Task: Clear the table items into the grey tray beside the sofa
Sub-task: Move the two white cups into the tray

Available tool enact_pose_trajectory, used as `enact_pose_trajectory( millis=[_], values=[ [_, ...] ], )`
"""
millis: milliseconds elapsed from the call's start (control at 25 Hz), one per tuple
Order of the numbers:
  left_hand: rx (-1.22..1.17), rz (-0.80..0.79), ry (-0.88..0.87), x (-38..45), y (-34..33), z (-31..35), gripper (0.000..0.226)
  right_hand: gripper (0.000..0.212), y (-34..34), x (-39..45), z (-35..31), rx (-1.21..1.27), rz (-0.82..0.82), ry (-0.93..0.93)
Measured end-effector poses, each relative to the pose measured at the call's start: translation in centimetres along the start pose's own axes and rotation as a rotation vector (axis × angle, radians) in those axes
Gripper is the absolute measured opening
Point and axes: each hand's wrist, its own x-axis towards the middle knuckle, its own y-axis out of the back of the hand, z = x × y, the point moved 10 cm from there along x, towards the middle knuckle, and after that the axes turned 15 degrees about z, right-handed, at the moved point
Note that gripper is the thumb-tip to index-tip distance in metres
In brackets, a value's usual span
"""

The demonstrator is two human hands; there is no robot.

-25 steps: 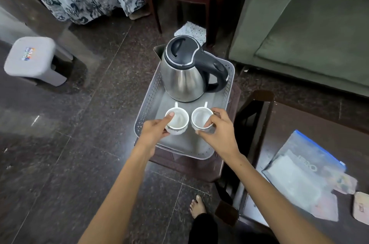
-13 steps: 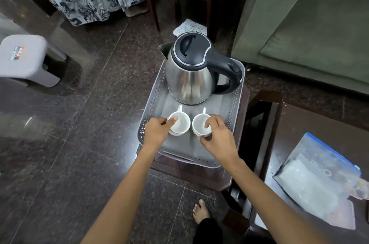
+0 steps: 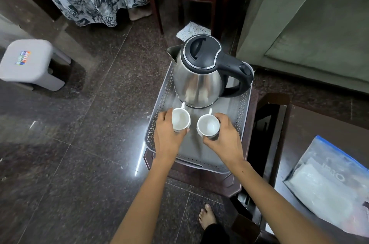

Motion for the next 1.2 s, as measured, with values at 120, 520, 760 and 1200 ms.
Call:
enact_pose_trajectory(
  millis=[120,520,760,1200],
  values=[
    [0.019,0.009,-0.003,0.1,0.4,-0.2,0.069,0.065,0.1,0.0,-0.1,0.031,0.006,-0.015],
    [0.038,0.018,-0.046,1.0,0.4,-0.3,0.078,0.061,-1.0,-0.1,-1.1,0.065,-0.025,0.007],
    [0.053,0.017,-0.072,1.3,0.1,-0.2,0.08,0.062,-1.3,0.2,-1.3,0.045,-0.019,-0.008],
    [0.049,0.027,-0.086,0.9,0.2,0.1,0.076,0.061,-1.5,0.3,-1.4,0.057,-0.026,-0.009]
  ],
)
